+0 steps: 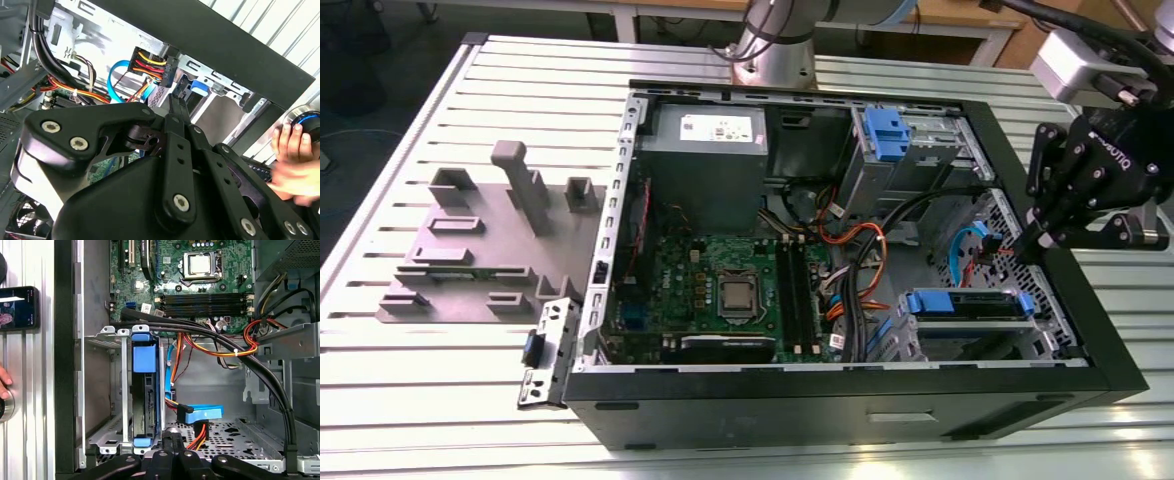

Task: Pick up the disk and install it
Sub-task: 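Insert the first disk wire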

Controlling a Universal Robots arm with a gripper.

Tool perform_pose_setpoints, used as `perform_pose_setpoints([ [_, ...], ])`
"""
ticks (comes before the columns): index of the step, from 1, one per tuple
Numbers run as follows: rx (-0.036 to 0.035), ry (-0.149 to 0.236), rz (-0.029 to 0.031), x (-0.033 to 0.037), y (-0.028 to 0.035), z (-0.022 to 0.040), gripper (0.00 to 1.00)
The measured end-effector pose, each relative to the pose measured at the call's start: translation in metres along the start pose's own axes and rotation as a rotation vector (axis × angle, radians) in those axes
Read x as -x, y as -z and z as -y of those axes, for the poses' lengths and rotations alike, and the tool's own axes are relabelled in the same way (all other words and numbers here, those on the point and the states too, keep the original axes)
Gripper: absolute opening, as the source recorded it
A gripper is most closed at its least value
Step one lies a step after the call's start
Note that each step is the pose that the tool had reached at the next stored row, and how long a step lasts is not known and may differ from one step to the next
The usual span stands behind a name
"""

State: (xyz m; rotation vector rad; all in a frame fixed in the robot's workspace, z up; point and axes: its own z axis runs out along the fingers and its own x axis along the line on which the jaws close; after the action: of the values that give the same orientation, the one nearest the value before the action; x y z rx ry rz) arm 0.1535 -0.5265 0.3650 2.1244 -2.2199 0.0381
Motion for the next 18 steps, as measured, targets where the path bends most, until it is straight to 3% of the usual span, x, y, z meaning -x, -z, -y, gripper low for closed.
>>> perform_pose_setpoints([
  [10, -0.0001, 0.000, -0.0014, 0.0005, 0.0000, 0.0000, 0.11],
  [13, -0.0005, 0.000, -0.0117, 0.0012, 0.0002, 0.0007, 0.11],
  [16, -0.0014, -0.001, -0.0323, 0.0033, 0.0003, 0.0019, 0.11],
  [18, -0.0013, -0.001, -0.0336, 0.0035, 0.0003, 0.0022, 0.11],
])
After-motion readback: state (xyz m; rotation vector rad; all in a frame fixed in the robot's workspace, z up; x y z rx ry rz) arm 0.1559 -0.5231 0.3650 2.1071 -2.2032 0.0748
